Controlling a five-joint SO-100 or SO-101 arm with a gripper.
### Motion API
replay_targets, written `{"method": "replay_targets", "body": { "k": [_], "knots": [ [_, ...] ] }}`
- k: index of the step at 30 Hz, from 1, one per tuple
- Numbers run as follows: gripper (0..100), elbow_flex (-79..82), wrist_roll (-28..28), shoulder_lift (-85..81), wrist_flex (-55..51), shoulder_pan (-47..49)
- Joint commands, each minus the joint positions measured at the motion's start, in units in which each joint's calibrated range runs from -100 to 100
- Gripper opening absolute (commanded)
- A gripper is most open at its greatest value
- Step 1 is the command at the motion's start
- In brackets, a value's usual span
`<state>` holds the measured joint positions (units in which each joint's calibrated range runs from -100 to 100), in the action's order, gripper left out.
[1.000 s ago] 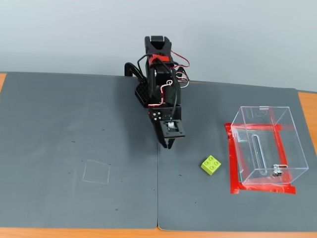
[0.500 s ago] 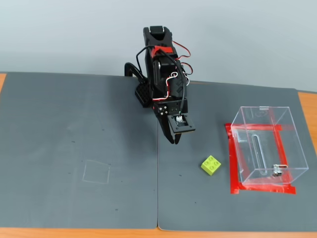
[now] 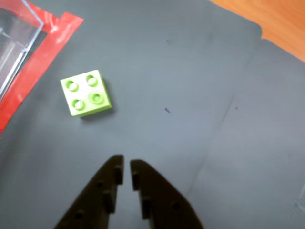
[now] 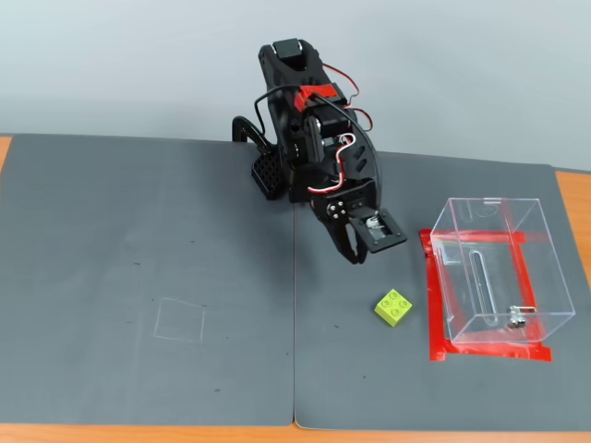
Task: Pick the green lego block and place it into the transparent box
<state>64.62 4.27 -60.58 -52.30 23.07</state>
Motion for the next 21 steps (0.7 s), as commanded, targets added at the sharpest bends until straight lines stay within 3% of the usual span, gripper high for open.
{"method": "replay_targets", "body": {
  "k": [1,10,17,21],
  "knots": [
    [2,-3.24,0.18,1.95,-0.13,1.07],
    [3,-3.33,1.48,5.26,0.04,4.27],
    [25,-3.24,4.82,7.63,0.48,4.87],
    [31,-3.06,6.80,9.41,2.39,4.42]
  ]
}}
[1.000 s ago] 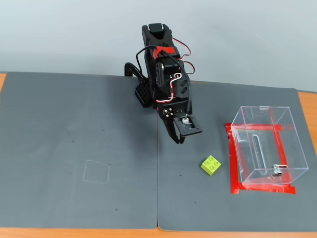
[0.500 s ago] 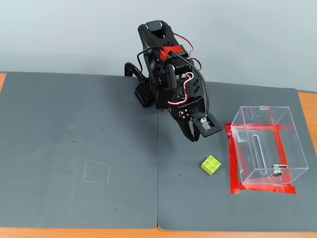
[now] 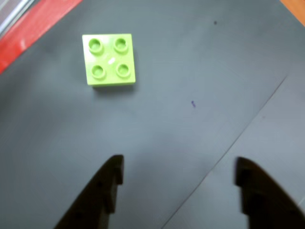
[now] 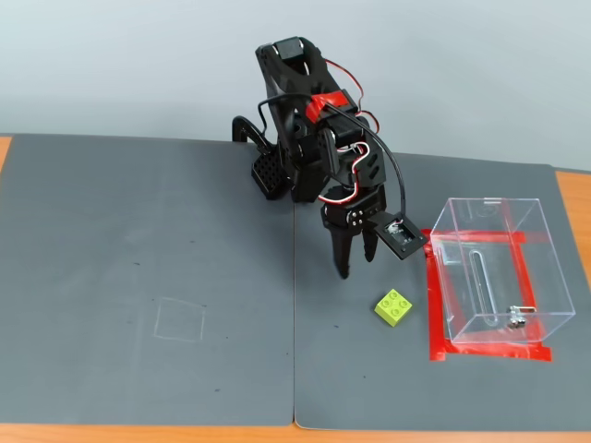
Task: Pick the green lego block and place it into the transparent box
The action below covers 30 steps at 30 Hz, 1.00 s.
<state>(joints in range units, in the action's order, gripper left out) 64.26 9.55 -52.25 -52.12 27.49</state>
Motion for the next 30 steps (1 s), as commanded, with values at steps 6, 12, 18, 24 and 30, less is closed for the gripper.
{"method": "replay_targets", "body": {
  "k": [6,12,18,24,30],
  "knots": [
    [31,-2.16,1.73,4.65,10.98,0.60],
    [32,-2.34,-0.72,10.50,16.10,2.91],
    [32,-2.25,-3.43,12.96,17.75,3.81],
    [32,-2.34,-4.26,15.41,19.05,4.70],
    [32,-2.52,-4.26,18.21,22.87,5.75]
  ]
}}
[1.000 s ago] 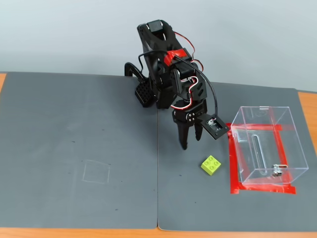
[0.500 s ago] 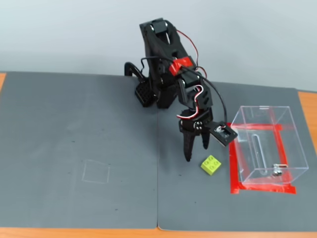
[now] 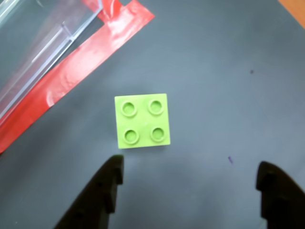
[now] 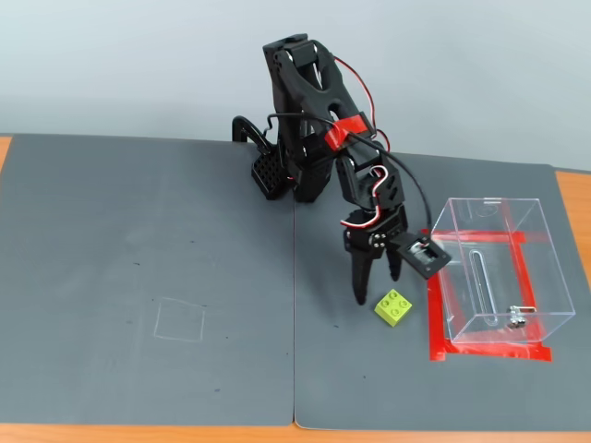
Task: Pick the green lego block and place it into the transparent box
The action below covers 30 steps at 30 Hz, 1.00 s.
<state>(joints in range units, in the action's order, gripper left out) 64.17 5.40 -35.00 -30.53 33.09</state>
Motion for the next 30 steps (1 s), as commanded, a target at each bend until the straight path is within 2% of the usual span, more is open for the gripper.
{"method": "replay_targets", "body": {
  "k": [1,8,15,30],
  "knots": [
    [32,-2.43,-0.11,1.47,1.28,0.15],
    [32,-2.88,-0.16,4.61,1.54,0.30],
    [31,-1.89,-1.78,8.17,9.26,1.34],
    [31,-2.16,-3.18,15.72,16.90,3.58]
  ]
}}
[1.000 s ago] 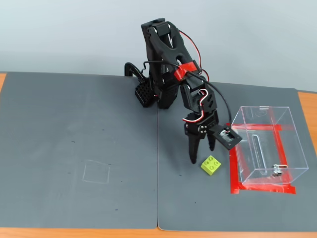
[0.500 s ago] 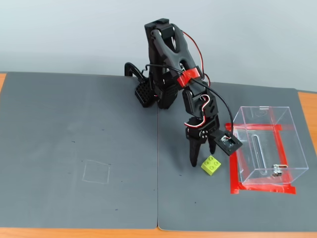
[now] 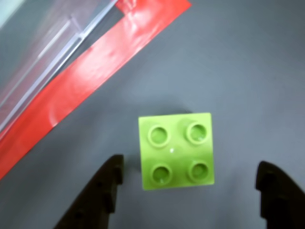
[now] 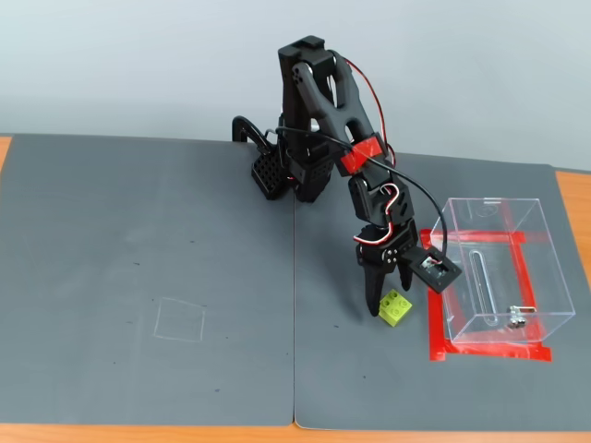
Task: Pick the green lego block and place it into the transparent box
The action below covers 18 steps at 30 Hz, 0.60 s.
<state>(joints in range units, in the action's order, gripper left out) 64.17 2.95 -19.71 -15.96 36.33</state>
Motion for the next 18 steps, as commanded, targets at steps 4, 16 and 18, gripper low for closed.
{"method": "replay_targets", "body": {
  "k": [4,16,18],
  "knots": [
    [31,-2.79,-1.05,2.03,2.76,0.93],
    [31,-2.97,-1.05,4.75,6.41,0.63],
    [31,-2.97,-1.26,5.00,6.41,0.56]
  ]
}}
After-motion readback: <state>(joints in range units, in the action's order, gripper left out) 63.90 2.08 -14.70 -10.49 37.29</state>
